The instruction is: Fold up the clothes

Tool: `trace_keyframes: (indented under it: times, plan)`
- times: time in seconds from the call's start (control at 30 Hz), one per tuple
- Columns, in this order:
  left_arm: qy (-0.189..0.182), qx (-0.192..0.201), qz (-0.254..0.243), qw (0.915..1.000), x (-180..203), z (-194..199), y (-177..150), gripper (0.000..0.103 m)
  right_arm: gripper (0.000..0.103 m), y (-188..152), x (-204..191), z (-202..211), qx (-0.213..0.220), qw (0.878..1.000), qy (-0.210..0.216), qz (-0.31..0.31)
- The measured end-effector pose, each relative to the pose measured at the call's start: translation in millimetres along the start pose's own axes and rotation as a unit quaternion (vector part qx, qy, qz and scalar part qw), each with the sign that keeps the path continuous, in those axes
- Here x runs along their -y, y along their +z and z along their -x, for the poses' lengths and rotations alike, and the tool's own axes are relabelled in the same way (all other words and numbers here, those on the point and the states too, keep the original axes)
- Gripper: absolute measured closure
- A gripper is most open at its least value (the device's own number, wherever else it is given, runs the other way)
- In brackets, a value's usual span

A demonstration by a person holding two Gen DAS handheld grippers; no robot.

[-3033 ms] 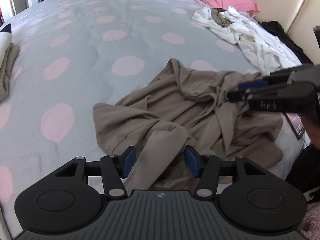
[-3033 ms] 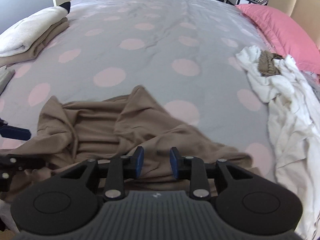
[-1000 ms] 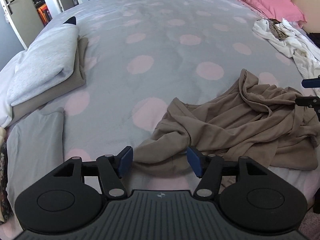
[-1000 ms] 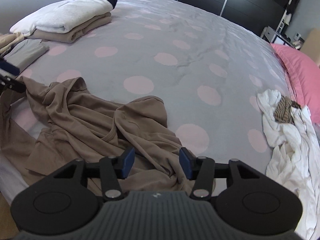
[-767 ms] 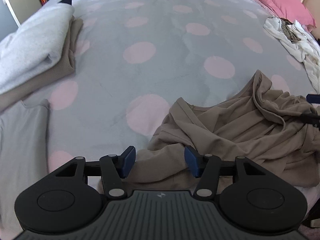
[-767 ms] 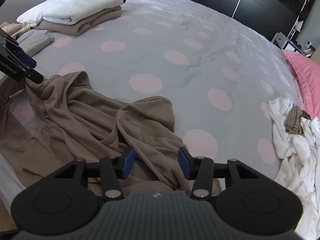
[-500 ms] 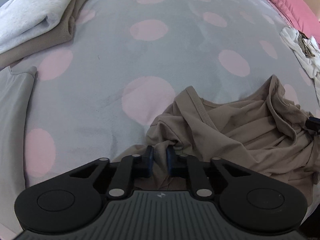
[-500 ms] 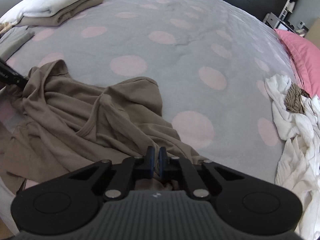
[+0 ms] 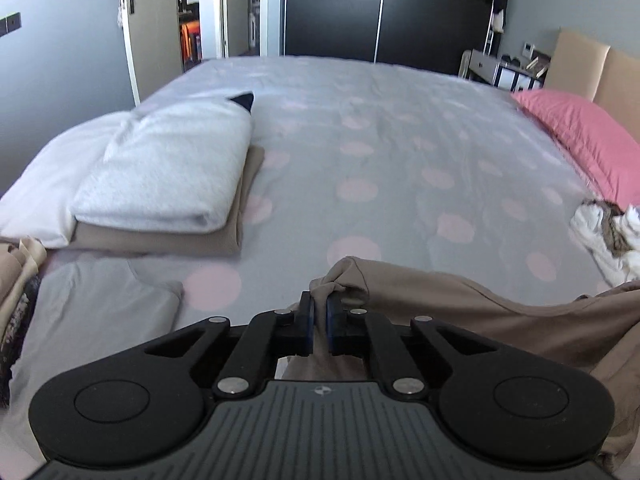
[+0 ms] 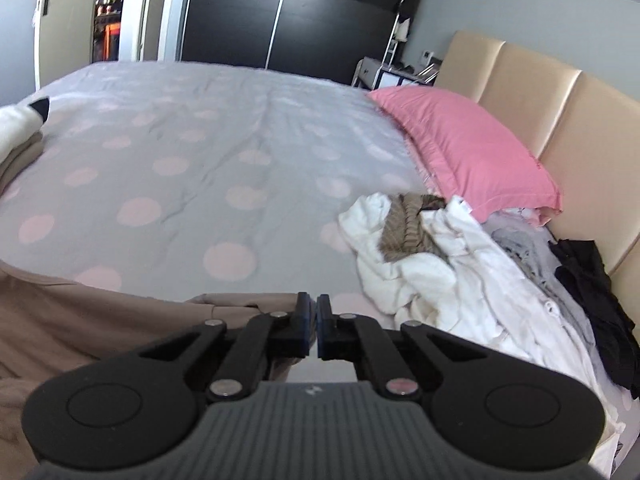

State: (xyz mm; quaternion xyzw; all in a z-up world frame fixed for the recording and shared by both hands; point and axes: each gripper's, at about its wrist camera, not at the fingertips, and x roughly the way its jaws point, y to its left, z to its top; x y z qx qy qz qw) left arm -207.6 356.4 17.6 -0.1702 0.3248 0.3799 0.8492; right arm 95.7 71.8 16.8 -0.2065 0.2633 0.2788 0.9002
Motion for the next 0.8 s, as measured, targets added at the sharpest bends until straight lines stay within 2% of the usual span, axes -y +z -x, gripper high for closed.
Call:
trace_keyframes:
  times: [0.17, 0.33, 0.4, 0.5, 0.57, 0.63, 0.7, 0.8]
  plan:
    - [-0.014, 0.102, 0.000, 0.9947, 6, 62, 50, 0.099, 0.100, 50, 25, 54, 0.085, 0.996, -0.025, 0.006]
    - [-0.036, 0.200, -0.017, 0.9791, 22, 129, 91, 0.099, 0.100, 92, 43, 111, 0.156, 0.985, -0.072, 0.020]
    - [-0.045, 0.207, -0.024, 0.9771, 28, 143, 98, 0.099, 0.100, 97, 49, 125, 0.162, 0.984, -0.079, 0.013]
    - [-0.044, 0.185, -0.050, 0.9805, 36, 139, 90, 0.099, 0.100, 89, 52, 128, 0.150, 0.985, -0.079, 0.016]
    - [-0.041, 0.150, -0.064, 0.9858, 35, 123, 77, 0.099, 0.100, 76, 52, 119, 0.125, 0.989, -0.075, 0.022]
    - [-0.049, 0.088, -0.067, 0.9927, 29, 95, 58, 0.099, 0.100, 53, 50, 100, 0.079, 0.995, -0.059, 0.025]
    - [-0.059, 0.020, -0.069, 0.9957, 22, 64, 35, 0.099, 0.100, 27, 48, 75, 0.023, 0.999, -0.041, 0.026]
    - [-0.055, -0.081, -0.083, 0.9917, 15, 19, -3, 0.099, 0.100, -18, 41, 38, -0.068, 0.997, -0.014, 0.031]
